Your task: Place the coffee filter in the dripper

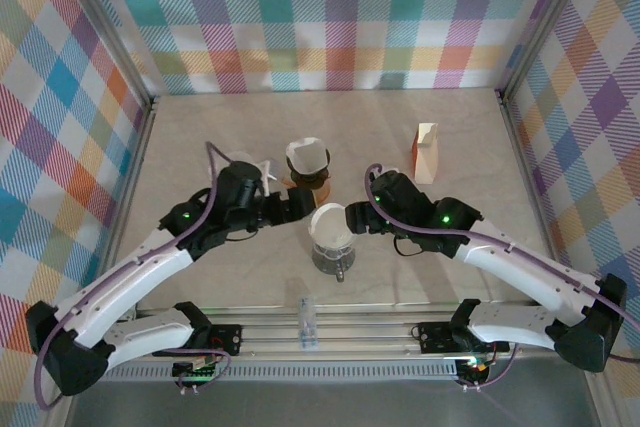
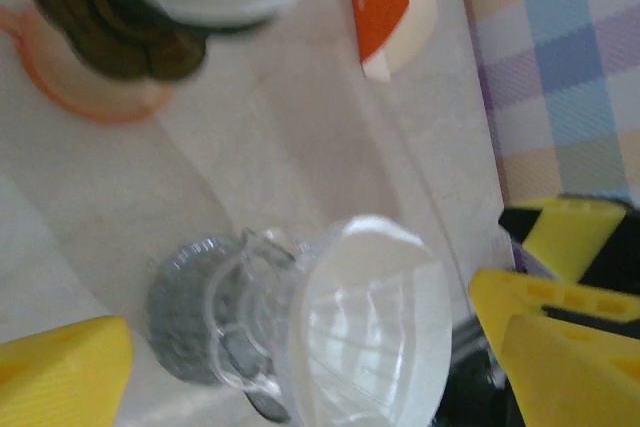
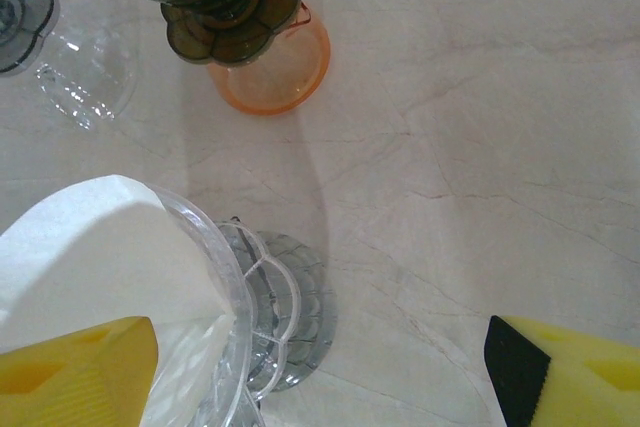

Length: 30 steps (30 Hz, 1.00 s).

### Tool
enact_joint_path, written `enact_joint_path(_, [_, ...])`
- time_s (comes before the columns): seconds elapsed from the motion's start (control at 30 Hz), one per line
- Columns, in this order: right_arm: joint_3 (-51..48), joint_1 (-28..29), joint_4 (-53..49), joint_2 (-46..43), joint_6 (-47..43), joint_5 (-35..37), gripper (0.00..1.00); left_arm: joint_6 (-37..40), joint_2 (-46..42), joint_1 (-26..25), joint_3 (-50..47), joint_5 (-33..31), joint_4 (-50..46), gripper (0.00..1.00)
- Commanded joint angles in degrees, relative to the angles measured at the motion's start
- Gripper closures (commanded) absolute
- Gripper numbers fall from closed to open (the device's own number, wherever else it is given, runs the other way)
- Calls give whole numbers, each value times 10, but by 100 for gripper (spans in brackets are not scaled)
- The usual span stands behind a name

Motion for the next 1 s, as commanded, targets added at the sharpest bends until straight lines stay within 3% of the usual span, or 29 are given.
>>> enact_joint_path(0.0, [-8, 2, 15, -8, 5, 7, 14, 15, -28, 68, 15, -15, -34, 0])
enact_joint_path(0.23, [-17, 2, 24, -13, 7, -4, 14, -4, -66, 269, 10, 19, -9, 0])
enact_joint_path(0.37, [-26, 2, 33, -18, 8, -8, 14, -60, -53, 389, -25, 88, 56, 19])
enact_joint_path(0.5, [-36, 2, 36, -32, 11, -9, 14, -98, -46, 465, -66, 95, 105, 32])
enact_joint_path(0.57, [-41, 2, 38, -40, 12, -9, 14, -122, -34, 499, -95, 101, 139, 43])
enact_joint_path(0.67, [-47, 2, 44, -53, 13, -12, 14, -150, 10, 529, -128, 122, 201, 62])
enact_joint_path(0.87, [-53, 2, 45, -66, 9, -8, 13, -165, 116, 530, -150, 109, 270, 99])
enact_joint_path(0.97, [-58, 2, 46, -70, 9, -7, 13, -182, 173, 529, -165, 121, 316, 100])
